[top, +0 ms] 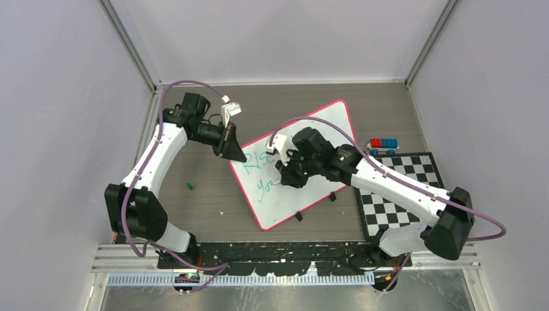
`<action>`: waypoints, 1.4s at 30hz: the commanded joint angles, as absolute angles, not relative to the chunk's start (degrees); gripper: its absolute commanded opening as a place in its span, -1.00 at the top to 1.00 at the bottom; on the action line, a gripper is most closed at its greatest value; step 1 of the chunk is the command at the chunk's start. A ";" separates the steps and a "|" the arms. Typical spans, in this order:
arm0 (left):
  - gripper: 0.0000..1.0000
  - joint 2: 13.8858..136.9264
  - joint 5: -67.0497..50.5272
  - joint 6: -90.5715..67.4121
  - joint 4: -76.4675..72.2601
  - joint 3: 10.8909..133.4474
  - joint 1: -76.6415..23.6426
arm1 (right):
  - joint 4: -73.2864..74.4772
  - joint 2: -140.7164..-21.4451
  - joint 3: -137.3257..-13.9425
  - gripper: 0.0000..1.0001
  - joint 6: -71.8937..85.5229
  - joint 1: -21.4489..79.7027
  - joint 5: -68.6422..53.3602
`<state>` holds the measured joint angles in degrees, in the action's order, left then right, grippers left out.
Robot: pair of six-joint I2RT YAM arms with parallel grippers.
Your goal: Write a sentence on the whiteboard
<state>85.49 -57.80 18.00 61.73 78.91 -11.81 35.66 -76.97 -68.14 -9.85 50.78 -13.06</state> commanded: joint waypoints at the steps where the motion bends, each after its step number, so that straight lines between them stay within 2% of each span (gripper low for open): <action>1: 1.00 86.16 -56.36 19.76 61.82 78.09 -13.01 | 34.16 -77.46 -66.61 0.99 -9.49 51.22 -12.59; 27: 1.00 85.82 -56.38 19.53 61.61 77.80 -13.01 | 35.92 -76.73 -73.11 1.00 -11.60 48.38 -8.32; 42: 1.00 86.28 -56.34 19.53 61.78 78.07 -13.01 | 36.33 -76.62 -67.50 0.99 -11.25 48.48 -12.01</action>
